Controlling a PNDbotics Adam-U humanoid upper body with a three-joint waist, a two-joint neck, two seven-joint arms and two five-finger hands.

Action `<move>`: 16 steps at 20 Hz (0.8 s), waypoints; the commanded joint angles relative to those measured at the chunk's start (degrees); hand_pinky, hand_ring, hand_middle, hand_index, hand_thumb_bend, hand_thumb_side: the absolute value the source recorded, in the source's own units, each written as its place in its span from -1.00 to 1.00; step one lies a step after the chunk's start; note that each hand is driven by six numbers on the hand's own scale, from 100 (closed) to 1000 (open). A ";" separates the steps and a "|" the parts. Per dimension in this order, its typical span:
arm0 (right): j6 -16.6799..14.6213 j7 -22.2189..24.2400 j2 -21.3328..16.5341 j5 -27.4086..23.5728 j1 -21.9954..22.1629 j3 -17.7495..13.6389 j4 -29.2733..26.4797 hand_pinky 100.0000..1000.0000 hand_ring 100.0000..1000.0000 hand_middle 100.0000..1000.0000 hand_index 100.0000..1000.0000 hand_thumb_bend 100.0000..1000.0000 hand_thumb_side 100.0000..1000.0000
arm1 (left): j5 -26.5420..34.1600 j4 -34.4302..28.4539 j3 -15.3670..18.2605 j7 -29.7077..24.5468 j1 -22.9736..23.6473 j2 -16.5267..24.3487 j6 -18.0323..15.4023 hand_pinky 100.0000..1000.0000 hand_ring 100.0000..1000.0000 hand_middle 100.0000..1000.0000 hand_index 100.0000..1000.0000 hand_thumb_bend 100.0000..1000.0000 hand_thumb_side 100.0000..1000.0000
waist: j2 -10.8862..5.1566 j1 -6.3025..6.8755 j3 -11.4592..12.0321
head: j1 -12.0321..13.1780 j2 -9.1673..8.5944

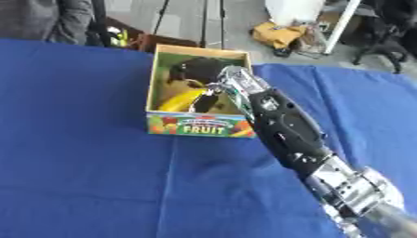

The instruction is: Pick up objects on the table and place them in the box.

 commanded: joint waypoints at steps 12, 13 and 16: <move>6.37 2.04 -5.45 -33.34 3.16 -4.86 -9.36 0.43 0.61 0.47 0.76 -0.32 0.24 | 0.26 -0.98 0.52 0.42 0.33 0.46 -0.09 0.21 0.22 0.12 0.22 -0.63 1.00 | -2.35 1.70 -4.50 | 1.84 0.89; 7.37 1.57 -5.94 -35.92 3.57 -5.15 -10.69 0.42 0.59 0.43 0.75 -0.36 0.21 | 0.31 -0.96 0.57 0.47 0.42 0.46 -0.10 0.21 0.22 0.12 0.22 -0.63 1.00 | -2.51 1.87 -5.02 | 1.97 0.99; 10.62 -0.41 -6.98 -44.09 5.33 -5.93 -14.91 0.39 0.55 0.34 0.73 -0.40 0.19 | 0.42 -0.86 0.87 0.73 0.97 0.42 -0.12 0.21 0.22 0.12 0.22 -0.62 1.00 | -3.08 2.48 -7.03 | 2.73 1.50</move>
